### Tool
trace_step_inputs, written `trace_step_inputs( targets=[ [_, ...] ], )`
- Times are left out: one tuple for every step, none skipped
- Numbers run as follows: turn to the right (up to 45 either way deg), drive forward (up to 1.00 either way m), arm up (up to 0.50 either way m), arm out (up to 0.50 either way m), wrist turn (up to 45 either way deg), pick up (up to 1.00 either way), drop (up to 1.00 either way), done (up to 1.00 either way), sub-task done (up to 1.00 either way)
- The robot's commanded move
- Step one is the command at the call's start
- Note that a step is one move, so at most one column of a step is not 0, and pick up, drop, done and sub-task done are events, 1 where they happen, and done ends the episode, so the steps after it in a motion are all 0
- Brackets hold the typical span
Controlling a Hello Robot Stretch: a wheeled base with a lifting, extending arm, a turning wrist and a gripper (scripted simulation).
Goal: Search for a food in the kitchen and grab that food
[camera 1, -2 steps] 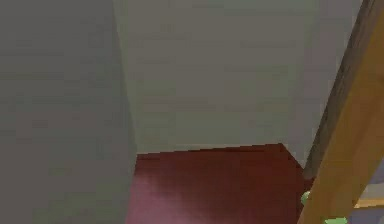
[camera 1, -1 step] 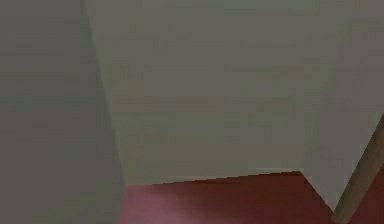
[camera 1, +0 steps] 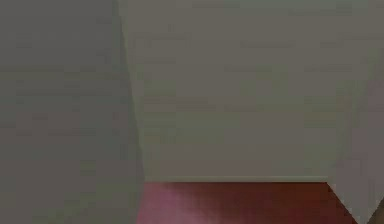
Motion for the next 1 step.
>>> trace_step_inputs(
  targets=[
    [0.0, 0.30, 0.00, 0.00, 0.0, 0.00, 0.00, 0.00, 0.00]
  ],
)
